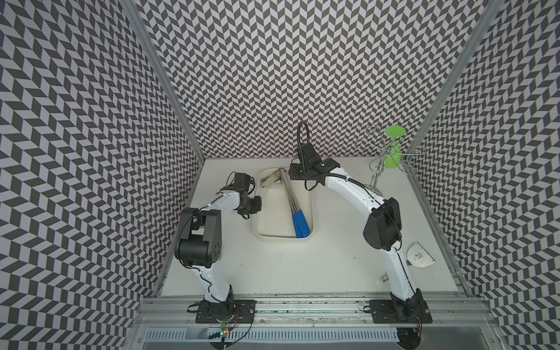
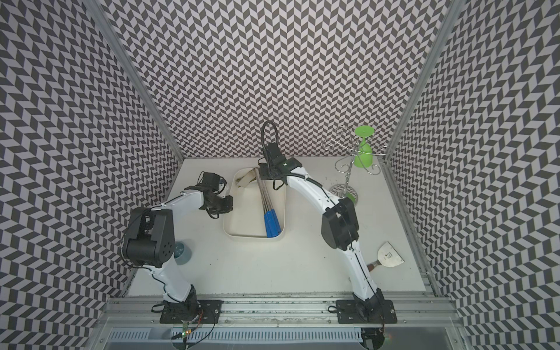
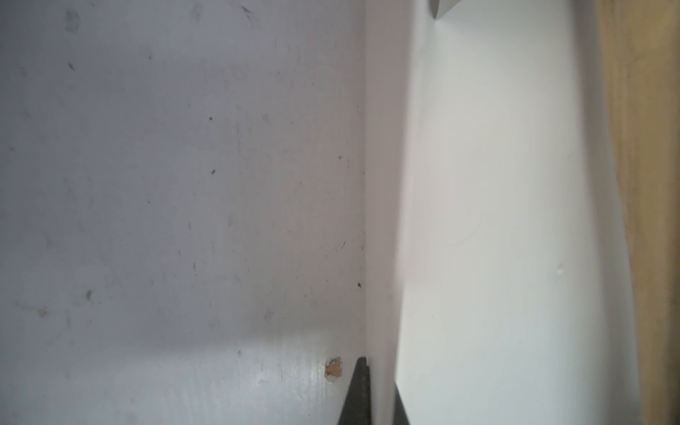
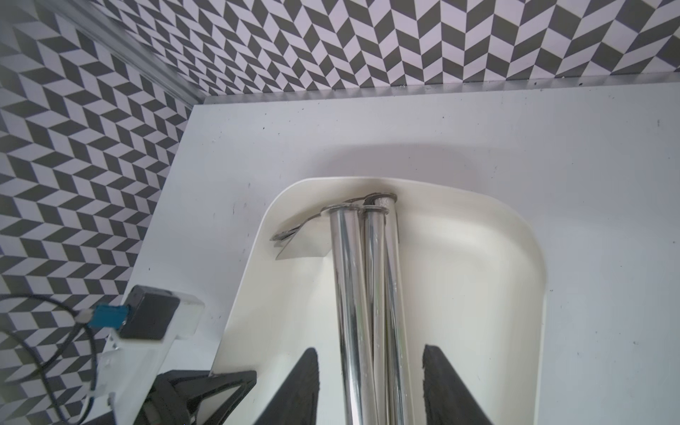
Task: Put the small hoe into the storage box
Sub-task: Adjust the storage box at the center of the board.
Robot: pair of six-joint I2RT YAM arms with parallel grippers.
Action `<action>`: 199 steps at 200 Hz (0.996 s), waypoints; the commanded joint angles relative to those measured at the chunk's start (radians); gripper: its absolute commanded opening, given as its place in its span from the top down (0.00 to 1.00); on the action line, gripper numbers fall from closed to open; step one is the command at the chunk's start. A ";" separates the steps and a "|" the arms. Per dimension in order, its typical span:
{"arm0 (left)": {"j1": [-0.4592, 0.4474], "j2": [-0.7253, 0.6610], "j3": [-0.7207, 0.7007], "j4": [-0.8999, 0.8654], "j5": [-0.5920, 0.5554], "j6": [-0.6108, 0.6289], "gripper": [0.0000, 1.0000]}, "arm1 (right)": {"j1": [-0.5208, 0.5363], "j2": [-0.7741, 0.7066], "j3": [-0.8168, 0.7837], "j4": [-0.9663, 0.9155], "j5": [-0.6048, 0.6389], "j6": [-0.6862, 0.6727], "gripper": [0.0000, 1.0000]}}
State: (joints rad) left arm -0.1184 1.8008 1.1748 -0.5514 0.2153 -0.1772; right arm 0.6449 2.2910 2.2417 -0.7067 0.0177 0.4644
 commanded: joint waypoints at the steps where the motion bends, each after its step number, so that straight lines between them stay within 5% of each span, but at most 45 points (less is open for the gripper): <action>1: -0.026 -0.021 0.002 -0.030 0.108 0.003 1.00 | 0.035 0.058 0.033 0.039 -0.027 -0.023 0.53; 64: -0.024 -0.022 0.003 -0.029 0.110 0.005 1.00 | 0.053 0.129 0.030 0.035 0.001 -0.042 0.54; 111: -0.025 -0.025 0.005 -0.028 0.116 0.006 1.00 | 0.056 0.155 -0.025 0.020 0.005 -0.047 0.87; 144: -0.024 -0.029 0.006 -0.025 0.118 0.004 1.00 | 0.062 0.154 -0.074 0.003 -0.002 -0.053 0.93; 170: -0.025 -0.029 0.008 -0.025 0.118 0.003 1.00 | 0.064 0.147 -0.071 -0.002 0.005 -0.060 0.90; 199: -0.024 -0.033 0.006 -0.024 0.117 0.002 1.00 | 0.062 0.107 -0.040 -0.004 0.017 -0.066 0.66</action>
State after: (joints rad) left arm -0.1184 1.8008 1.1748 -0.5514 0.2169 -0.1776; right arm 0.6994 2.4054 2.2139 -0.6693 0.0193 0.3965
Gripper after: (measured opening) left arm 0.058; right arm 0.297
